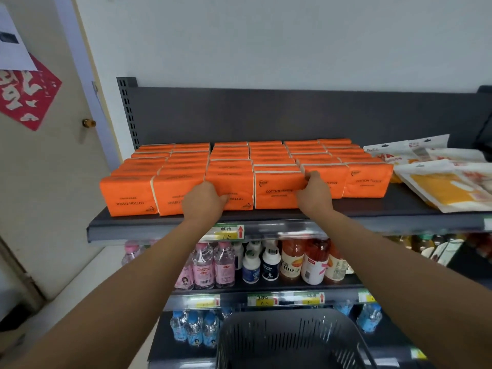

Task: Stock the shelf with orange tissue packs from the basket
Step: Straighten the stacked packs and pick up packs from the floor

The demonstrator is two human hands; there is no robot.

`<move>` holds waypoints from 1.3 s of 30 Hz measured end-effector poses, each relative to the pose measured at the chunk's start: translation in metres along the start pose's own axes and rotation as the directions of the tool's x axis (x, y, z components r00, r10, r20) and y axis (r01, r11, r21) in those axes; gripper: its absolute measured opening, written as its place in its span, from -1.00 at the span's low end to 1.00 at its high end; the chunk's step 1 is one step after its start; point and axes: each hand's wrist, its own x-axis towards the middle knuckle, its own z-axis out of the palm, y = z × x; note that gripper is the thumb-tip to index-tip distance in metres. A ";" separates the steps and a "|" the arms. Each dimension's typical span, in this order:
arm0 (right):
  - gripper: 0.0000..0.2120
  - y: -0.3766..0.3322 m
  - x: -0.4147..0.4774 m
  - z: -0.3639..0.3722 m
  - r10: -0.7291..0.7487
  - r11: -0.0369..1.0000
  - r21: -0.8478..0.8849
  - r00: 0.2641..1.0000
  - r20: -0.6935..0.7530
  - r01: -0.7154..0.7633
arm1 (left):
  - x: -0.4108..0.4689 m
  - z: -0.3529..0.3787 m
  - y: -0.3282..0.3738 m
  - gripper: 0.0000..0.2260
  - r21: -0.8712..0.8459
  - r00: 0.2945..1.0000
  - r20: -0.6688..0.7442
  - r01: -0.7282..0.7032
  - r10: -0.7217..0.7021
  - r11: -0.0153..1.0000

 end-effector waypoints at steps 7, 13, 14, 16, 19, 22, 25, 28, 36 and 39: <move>-0.68 0.002 -0.028 -0.019 -0.027 0.999 0.035 0.991 -0.132 0.031 | -0.031 -0.002 0.052 -0.74 -0.166 0.964 0.065 -0.244 0.257 0.956; -0.71 0.052 -0.083 -0.060 0.015 0.999 -0.032 0.977 -0.214 -0.022 | -0.077 0.038 0.121 -0.77 -0.301 0.838 0.170 -0.457 0.519 0.837; -0.71 0.067 -0.095 -0.070 0.052 0.997 -0.051 0.972 -0.229 -0.065 | -0.089 0.046 0.133 -0.77 -0.324 0.805 0.200 -0.484 0.559 0.813; -0.73 0.098 -0.121 -0.094 0.136 0.983 -0.083 0.955 -0.263 -0.163 | -0.116 0.062 0.157 -0.78 -0.358 0.733 0.271 -0.526 0.625 0.772; -0.79 0.149 -0.163 -0.131 0.252 0.945 -0.125 0.916 -0.311 -0.302 | -0.162 0.088 0.187 -0.83 -0.395 0.606 0.391 -0.569 0.693 0.721; -0.74 0.197 -0.207 -0.166 0.375 0.890 -0.123 0.858 -0.351 -0.439 | -0.212 0.111 0.212 -0.83 -0.441 0.484 0.464 -0.600 0.742 0.667; -0.74 0.239 -0.253 -0.196 0.467 0.829 -0.140 0.809 -0.357 -0.541 | -0.266 0.129 0.236 -0.83 -0.475 0.391 0.523 -0.604 0.757 0.640; -0.74 0.281 -0.299 -0.219 0.536 0.784 -0.162 0.786 -0.308 -0.599 | -0.324 0.151 0.260 -0.80 -0.474 0.318 0.597 -0.601 0.737 0.643; -0.74 0.412 -0.405 -0.252 0.703 0.654 -0.323 0.707 -0.073 -0.684 | -0.468 0.247 0.296 -0.80 -0.405 0.228 0.775 -0.537 0.590 0.740; -0.75 0.451 -0.436 -0.244 0.777 0.599 -0.289 0.629 -0.018 -0.747 | -0.500 0.287 0.280 -0.76 -0.346 0.196 0.833 -0.547 0.518 0.762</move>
